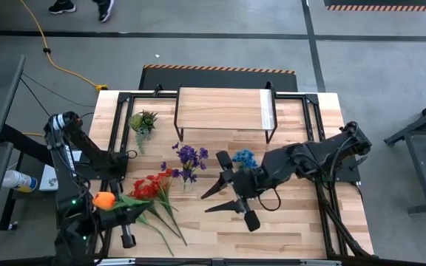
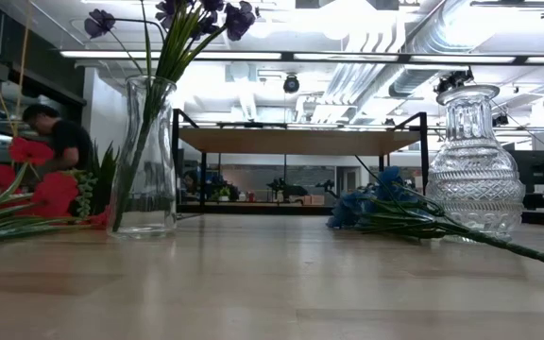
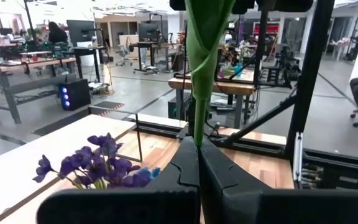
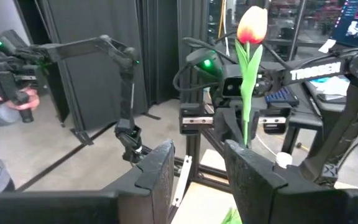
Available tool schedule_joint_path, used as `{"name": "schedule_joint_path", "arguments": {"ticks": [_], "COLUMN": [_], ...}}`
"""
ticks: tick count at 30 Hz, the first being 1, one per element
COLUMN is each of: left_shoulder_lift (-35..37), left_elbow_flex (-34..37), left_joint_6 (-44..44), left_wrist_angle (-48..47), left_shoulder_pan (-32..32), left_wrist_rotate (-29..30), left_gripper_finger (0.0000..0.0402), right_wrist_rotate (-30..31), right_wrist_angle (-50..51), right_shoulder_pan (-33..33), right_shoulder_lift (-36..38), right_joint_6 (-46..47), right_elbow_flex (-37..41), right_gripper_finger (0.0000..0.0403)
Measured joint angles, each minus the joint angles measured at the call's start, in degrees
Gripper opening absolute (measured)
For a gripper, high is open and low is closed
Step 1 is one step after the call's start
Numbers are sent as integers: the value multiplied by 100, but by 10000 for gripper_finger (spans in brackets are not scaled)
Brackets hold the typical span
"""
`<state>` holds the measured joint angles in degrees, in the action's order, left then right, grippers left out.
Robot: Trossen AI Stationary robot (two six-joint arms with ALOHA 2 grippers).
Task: Pick and place flowers into a vace then onto a shelf
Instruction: Put the orange flower into the left transparent flower vase
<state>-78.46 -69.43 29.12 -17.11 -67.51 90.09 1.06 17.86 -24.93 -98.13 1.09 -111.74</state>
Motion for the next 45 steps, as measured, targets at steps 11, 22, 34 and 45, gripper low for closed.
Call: {"name": "schedule_joint_path", "arguments": {"ticks": [11,22,34,45], "left_shoulder_lift": [-94,-94,114,112], "left_elbow_flex": [152,442,442,442], "left_joint_6": [468,1505,3109,4006], "left_wrist_angle": [-816,-1726,-3726,-4650], "left_shoulder_pan": [275,529,531,809], "left_wrist_rotate": [-12,-13,-7,-206], "left_gripper_finger": [25,25,25,25], "right_wrist_rotate": [14,203,203,527], "right_wrist_angle": [33,31,31,31], "right_shoulder_pan": [2,4,17,17], "right_shoulder_lift": [0,0,0,0], "right_joint_6": [30,36,36,36], "right_elbow_flex": [4,4,4,4], "right_gripper_finger": [133,133,133,134]}}
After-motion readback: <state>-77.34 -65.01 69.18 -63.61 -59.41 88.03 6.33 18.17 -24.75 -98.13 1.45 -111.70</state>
